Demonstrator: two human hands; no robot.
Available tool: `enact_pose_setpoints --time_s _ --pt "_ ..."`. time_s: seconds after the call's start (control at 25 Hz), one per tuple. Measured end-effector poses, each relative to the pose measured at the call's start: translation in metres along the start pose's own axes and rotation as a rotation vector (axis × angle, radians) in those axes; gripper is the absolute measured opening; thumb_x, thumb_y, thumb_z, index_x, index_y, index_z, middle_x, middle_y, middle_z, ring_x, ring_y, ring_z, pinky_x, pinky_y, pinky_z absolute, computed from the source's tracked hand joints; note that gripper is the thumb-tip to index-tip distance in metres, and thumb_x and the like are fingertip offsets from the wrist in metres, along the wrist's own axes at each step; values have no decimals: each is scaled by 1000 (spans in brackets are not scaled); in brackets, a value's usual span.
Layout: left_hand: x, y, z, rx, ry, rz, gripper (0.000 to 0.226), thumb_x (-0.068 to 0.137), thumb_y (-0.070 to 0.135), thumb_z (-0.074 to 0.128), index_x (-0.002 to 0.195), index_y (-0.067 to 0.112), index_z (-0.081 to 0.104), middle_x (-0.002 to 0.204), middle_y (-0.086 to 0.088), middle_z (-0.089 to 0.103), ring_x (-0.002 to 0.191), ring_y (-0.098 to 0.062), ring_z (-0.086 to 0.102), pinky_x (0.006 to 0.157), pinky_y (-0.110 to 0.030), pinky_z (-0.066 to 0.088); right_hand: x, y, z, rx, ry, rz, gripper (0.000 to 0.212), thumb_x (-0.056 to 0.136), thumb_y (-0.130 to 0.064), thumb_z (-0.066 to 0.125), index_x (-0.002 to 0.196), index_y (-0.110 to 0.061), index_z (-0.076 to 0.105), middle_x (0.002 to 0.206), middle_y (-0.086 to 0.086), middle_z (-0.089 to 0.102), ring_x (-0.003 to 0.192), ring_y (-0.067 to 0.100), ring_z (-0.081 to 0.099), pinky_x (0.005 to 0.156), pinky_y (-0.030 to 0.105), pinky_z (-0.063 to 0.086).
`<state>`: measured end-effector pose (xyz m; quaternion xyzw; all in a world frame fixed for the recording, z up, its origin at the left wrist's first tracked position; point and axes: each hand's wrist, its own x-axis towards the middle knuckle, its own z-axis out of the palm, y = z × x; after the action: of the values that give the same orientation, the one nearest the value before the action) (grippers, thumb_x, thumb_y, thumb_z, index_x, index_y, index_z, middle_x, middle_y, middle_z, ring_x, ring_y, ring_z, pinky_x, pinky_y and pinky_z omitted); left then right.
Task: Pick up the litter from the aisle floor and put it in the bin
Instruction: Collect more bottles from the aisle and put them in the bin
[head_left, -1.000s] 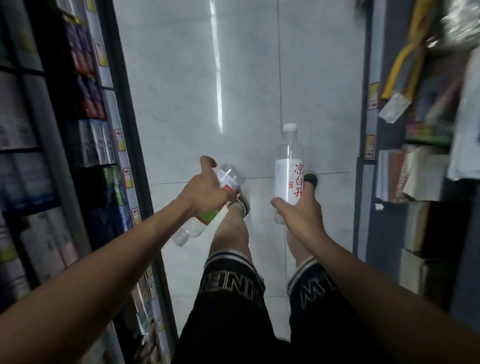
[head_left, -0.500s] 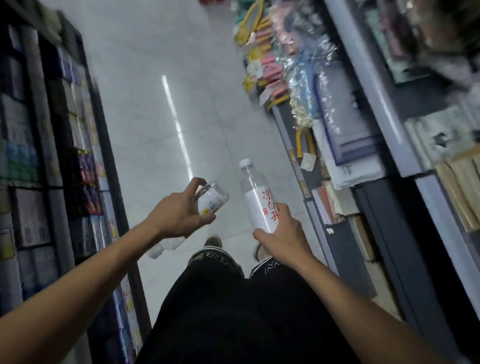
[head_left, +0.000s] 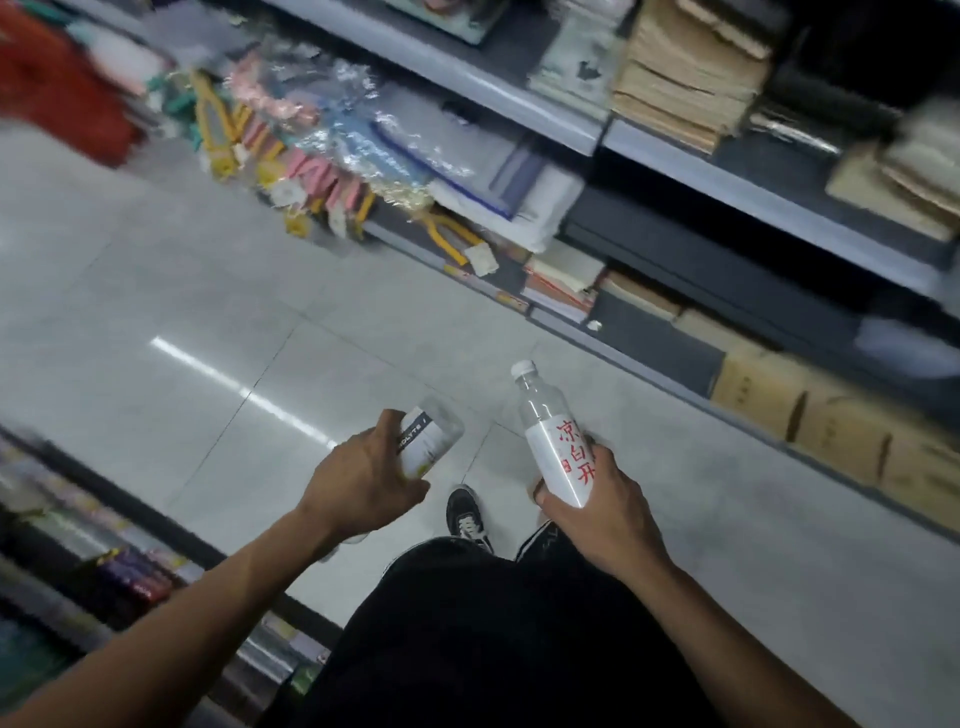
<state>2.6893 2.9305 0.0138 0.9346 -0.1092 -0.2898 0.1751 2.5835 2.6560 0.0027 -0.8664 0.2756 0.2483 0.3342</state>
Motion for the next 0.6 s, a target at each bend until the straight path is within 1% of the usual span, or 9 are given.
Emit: enact_pose_setpoints --time_s 0.12,0.24,0.28,0.36,0.44,0.52,0.6 --pt "1 38 15 77 -18 194 62 75 47 71 123 27 39 94 6 64 77 -26 61 62 -34 45 -43 51 0 116 103 124 81 66 -68 70 133 -38 34 106 -11 59 91 14 62 76 40 60" --pt "1 88 36 123 -52 334 64 72 49 71 124 30 40 94 11 63 80 -28 65 64 -34 45 -86 101 -3 268 196 273 74 67 -65 70 129 -35 40 103 -12 61 87 11 62 76 38 58" --pt "-1 110 48 144 -79 388 64 71 50 70 124 32 40 96 12 63 82 -27 66 65 -34 46 -103 120 -3 331 245 339 74 68 -63 71 129 -34 42 104 -11 63 86 12 63 77 38 57" --pt "-7 153 69 185 -146 477 63 70 52 68 124 35 39 99 13 65 85 -25 67 70 -35 51 -134 155 0 413 324 450 75 69 -61 73 131 -30 44 107 -5 65 87 20 63 77 38 55" --pt "-20 196 94 241 -223 589 63 71 54 68 125 37 38 103 12 66 86 -23 67 73 -36 53 -168 192 6 500 399 539 74 67 -60 73 128 -28 47 104 -1 67 86 25 64 76 40 55" --pt "-39 243 125 315 -299 703 64 72 55 69 125 39 38 106 14 66 87 -23 66 73 -36 53 -207 232 15 601 483 620 72 66 -62 73 124 -29 47 99 -1 67 83 25 64 74 41 55" --pt "-59 288 156 364 -369 799 63 72 55 71 124 41 38 106 15 65 88 -21 66 73 -37 54 -242 267 25 672 540 703 71 69 -61 76 125 -29 46 98 -3 66 81 24 63 71 38 53"
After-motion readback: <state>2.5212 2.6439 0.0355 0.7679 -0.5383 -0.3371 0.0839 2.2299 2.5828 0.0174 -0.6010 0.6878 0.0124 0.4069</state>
